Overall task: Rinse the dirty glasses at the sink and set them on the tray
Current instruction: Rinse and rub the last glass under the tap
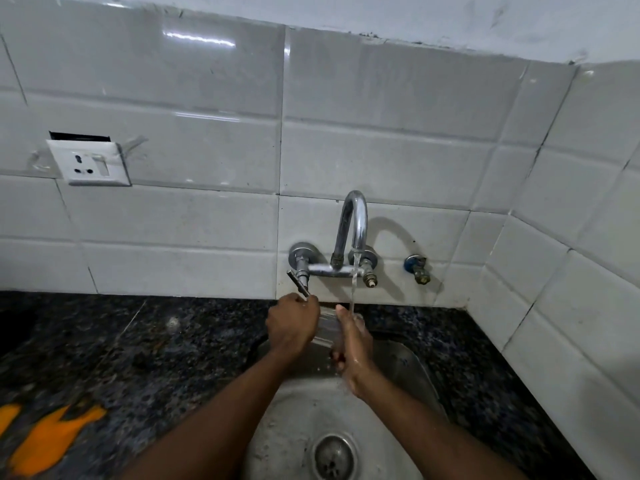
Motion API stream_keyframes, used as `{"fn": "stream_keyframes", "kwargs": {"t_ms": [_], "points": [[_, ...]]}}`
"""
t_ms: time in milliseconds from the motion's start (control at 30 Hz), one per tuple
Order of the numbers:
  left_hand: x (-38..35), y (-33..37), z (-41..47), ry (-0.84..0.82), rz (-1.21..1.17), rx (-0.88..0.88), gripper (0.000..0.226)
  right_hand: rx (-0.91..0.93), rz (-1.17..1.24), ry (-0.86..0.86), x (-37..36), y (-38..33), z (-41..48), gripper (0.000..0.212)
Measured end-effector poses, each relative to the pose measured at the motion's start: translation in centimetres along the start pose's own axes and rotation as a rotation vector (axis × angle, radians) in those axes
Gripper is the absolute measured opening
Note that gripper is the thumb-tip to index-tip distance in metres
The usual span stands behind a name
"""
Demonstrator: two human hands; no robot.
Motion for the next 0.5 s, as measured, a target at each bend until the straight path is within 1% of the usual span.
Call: {"fn": "stream_keyframes", "kwargs": {"t_ms": [33, 100, 133, 200, 267, 300, 367, 500], "points": [[-0.2, -0.7, 0.1, -0.014, -0.053, 0.029, 0.039, 0.063, -0.095, 0.051, 0.3, -0.9, 0.1, 0.048], [-0.7, -2.2, 0.1, -0.073, -0.15, 0.099, 0.039, 0.197, -0.322, 0.102, 0.5, -3.0, -0.1, 0.061], [-1.0, -2.7, -0.1, -0.111, -0.176, 0.137, 0.037, 0.28, -0.454, 0.095, 0.3, -4.2, -0.2, 0.065], [-1.4, -3.6, -0.3, -0.173, -0.183, 0.195, 0.032, 0.453, -0.705, 0.031, -0.3, -6.4, -0.8, 0.06], [-1.0, -3.6, 0.1, -0.165, -0.188, 0.212, 0.028, 0.63, -0.968, -0.001, -0.9, -8.2, -1.6, 0.065], [-0.5, -3.4, 0.6, -0.147, -0.188, 0.204, 0.026, 0.706, -1.062, -0.014, -1.0, -9.0, -2.1, 0.067], [0.4, -2.5, 1.6, -0.127, -0.206, 0.184, 0.027, 0.779, -1.151, -0.047, -1.2, -9.8, -2.5, 0.069], [2.3, 0.4, 3.1, -0.081, -0.226, 0.13, 0.025, 0.767, -1.136, 0.004, -0.6, -11.0, -2.9, 0.061]]}}
Point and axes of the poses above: each hand's wrist, its own z-axis towards the middle knuckle, its own x-axis out of the back of the hand, y = z × x, the point moved 7 cm from there along z, towards the middle knuckle, and after that the axes turned 1 degree about -x, right-handed, at the moved point
